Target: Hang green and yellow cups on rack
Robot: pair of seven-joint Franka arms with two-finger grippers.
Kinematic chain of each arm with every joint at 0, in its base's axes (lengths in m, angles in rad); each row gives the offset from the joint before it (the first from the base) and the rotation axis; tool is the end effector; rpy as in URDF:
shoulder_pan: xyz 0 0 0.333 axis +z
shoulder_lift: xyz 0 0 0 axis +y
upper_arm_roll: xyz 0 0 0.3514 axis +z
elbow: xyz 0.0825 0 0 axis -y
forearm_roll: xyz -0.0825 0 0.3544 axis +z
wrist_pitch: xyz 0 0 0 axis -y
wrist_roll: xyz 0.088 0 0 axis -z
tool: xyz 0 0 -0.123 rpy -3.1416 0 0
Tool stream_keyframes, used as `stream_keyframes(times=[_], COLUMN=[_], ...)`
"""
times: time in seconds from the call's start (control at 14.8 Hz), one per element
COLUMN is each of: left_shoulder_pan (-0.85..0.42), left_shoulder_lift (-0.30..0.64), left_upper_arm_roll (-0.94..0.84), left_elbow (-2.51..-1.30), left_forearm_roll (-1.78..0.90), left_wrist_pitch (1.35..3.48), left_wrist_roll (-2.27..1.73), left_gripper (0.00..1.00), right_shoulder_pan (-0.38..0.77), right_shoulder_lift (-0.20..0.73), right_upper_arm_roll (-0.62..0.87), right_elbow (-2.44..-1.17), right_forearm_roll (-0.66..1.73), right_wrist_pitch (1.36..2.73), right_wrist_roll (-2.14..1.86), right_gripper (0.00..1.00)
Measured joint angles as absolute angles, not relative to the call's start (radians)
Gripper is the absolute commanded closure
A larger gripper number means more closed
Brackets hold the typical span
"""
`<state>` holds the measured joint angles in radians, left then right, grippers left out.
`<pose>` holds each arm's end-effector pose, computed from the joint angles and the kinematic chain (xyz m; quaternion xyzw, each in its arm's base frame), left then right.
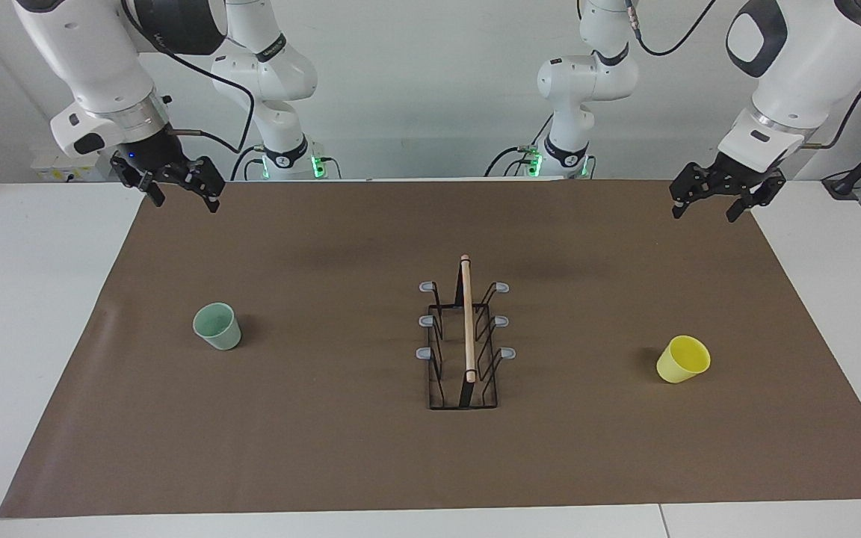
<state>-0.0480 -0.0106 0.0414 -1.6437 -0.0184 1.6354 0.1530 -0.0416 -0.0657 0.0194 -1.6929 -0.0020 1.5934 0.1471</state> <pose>0.5259 -0.0055 0.6227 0.9968 -0.0791 0.0018 0.0093 0.5014 -0.0110 0.6255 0.9963 -0.0845 -0.0168 0.0027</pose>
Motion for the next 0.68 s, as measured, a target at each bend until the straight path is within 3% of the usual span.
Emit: stream_keyframes(times=[0.68], left_shoulder_pan=[-0.047], left_shoulder_lift=[-0.019], left_upper_arm_roll=[0.04], left_elbow=[-1.644], left_forearm_roll=[-0.018], left_wrist_pitch=[1.627], left_wrist_roll=[0.153], left_gripper=[0.0], right_shoulder_pan=[-0.041], right_shoulder_lift=[-0.066], right_upper_arm_roll=[0.026], right_elbow=[-1.694], right_forearm_roll=[-0.003], right_wrist_pitch=[1.593], right_wrist_roll=[0.127], right_gripper=[0.0])
